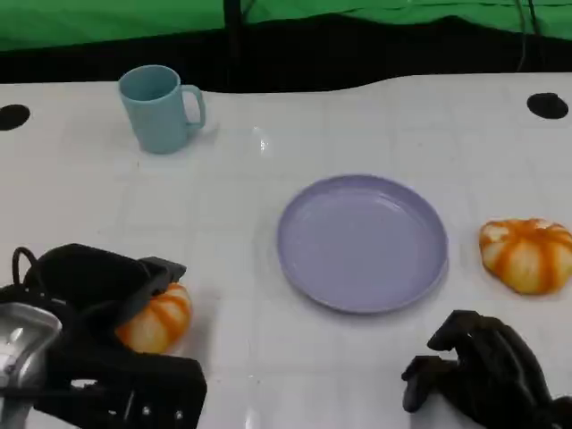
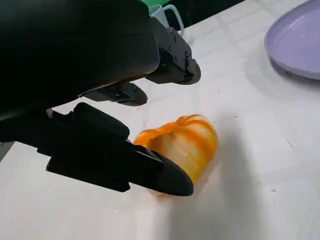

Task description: Grasp the bread from the table and place it into the plate.

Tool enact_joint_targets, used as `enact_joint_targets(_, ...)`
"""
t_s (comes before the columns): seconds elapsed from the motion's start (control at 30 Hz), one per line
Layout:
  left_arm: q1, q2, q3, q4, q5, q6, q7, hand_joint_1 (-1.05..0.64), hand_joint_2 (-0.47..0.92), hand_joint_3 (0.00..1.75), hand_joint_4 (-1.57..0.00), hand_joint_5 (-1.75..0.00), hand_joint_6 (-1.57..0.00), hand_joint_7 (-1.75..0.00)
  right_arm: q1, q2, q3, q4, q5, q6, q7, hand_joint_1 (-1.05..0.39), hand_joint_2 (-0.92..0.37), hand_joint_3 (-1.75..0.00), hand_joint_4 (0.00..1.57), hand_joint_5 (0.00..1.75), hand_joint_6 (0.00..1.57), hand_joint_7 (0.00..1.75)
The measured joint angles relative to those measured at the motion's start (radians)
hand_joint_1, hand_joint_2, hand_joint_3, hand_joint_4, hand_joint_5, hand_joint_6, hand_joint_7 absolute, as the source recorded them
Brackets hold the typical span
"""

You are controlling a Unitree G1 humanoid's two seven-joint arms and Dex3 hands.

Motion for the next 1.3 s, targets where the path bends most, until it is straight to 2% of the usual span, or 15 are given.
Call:
enact_joint_targets(0.27,-0.064,-0.007,-0.045,0.123,0.028,0.015,0.032,-0.71,0.89,0.01,-0.35,0.00,-0.21,0.00,0.004,0.001,0.002,-0.007,0.001,0.002,-0.006,-1.01,-0.73,0.00,1.57,0.70,1.57,0.32)
enact_joint_targets(0.63,-0.146,-0.063,-0.144,0.295,0.085,0.071,0.067,-0.73,0.90,0.00,-0.36,-0.01,-0.22,0.00,0.007,0.000,0.002,-0.012,0.006,0.012,-0.012,-1.02,-0.72,0.00,1.57,0.71,1.57,0.34)
enact_joint_targets(0.93,-0.179,-0.070,-0.194,0.395,0.082,0.072,0.118,-0.75,0.91,0.00,-0.36,0.00,-0.23,0.00,0.012,0.000,0.003,-0.022,0.006,0.012,-0.014,-1.01,-0.72,0.00,1.57,0.71,1.57,0.33)
enact_joint_targets(1.07,-0.192,-0.080,-0.209,0.448,0.072,0.066,0.158,-0.68,0.91,0.00,-0.47,-0.06,-0.26,-0.01,0.016,0.000,0.003,-0.028,0.006,0.013,-0.014,-1.02,-0.73,0.00,1.57,0.71,1.57,0.33)
enact_joint_targets(1.17,-0.206,-0.089,-0.215,0.494,0.064,0.057,0.203,-0.49,0.92,0.05,-0.61,-0.15,-0.33,-0.03,0.017,0.000,0.004,-0.030,0.006,0.014,-0.014,-1.01,-0.73,0.00,1.57,0.71,1.57,0.33)
enact_joint_targets(1.2,-0.209,-0.091,-0.216,0.513,0.057,0.049,0.226,-0.39,0.92,0.16,-0.59,-0.51,-0.47,-0.02,0.018,0.000,0.004,-0.031,0.006,0.014,-0.014,-1.01,-0.73,0.00,1.57,0.70,1.57,0.32)
enact_joint_targets(1.23,-0.212,-0.093,-0.216,0.534,0.045,0.036,0.258,-0.36,0.92,0.22,-0.53,-0.76,-0.54,-0.02,0.019,0.000,0.004,-0.031,0.006,0.014,-0.014,-1.01,-0.73,0.00,1.57,0.70,1.57,0.31)
enact_joint_targets(1.27,-0.215,-0.094,-0.216,0.555,0.035,0.021,0.293,-0.34,0.92,0.24,-0.49,-0.90,-0.57,-0.01,0.020,0.000,0.004,-0.031,0.006,0.014,-0.014,-1.01,-0.73,0.00,1.57,0.70,1.57,0.31)
enact_joint_targets(1.3,-0.217,-0.095,-0.216,0.575,0.027,0.005,0.327,-0.32,0.92,0.27,-0.52,-1.25,-0.79,-0.09,0.020,0.000,0.004,-0.031,0.006,0.015,-0.014,-1.01,-0.72,0.00,1.57,0.70,1.57,0.31)
